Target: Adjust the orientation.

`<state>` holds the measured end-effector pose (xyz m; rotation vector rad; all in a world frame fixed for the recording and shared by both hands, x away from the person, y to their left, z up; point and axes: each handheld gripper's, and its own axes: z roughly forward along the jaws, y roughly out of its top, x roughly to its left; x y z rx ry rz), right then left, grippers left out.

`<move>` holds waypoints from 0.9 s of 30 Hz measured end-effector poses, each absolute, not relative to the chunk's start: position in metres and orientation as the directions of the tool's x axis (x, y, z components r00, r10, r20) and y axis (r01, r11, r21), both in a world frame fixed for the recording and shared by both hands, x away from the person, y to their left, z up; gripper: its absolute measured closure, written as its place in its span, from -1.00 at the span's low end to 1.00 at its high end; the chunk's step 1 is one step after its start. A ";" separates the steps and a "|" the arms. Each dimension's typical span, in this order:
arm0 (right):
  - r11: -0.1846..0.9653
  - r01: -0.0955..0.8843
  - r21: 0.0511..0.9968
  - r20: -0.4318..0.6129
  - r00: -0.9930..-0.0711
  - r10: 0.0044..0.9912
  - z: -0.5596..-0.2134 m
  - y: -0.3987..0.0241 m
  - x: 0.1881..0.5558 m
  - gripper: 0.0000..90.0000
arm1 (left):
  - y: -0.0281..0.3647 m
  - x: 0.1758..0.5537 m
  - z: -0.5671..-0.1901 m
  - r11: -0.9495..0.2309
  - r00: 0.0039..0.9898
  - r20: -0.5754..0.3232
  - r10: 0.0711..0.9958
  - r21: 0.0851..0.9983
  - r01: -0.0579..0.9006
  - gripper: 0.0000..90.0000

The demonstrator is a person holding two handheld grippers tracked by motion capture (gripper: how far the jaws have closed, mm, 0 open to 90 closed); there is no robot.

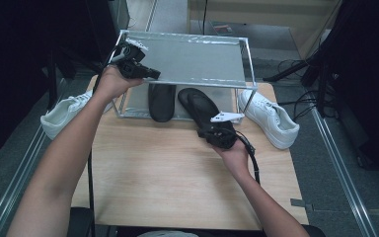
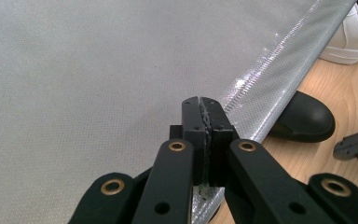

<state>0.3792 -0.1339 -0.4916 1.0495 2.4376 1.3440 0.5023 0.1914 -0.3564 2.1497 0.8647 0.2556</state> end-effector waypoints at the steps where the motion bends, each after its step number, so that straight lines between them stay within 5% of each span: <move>1: 0.347 0.499 0.794 0.181 -0.739 0.649 -0.492 -0.134 0.379 1.00 | 0.191 0.502 -0.356 -0.457 0.747 -0.098 0.657 0.736 0.499 1.00; 14: 0.323 0.549 0.771 0.163 -0.661 0.733 -0.505 -0.201 0.373 1.00 | 0.192 0.503 -0.356 -0.455 0.747 -0.101 0.658 0.736 0.501 1.00; 27: 0.339 0.566 0.751 0.144 -0.642 0.753 -0.516 -0.207 0.381 1.00 | 0.191 0.502 -0.357 -0.457 0.747 -0.095 0.659 0.737 0.497 1.00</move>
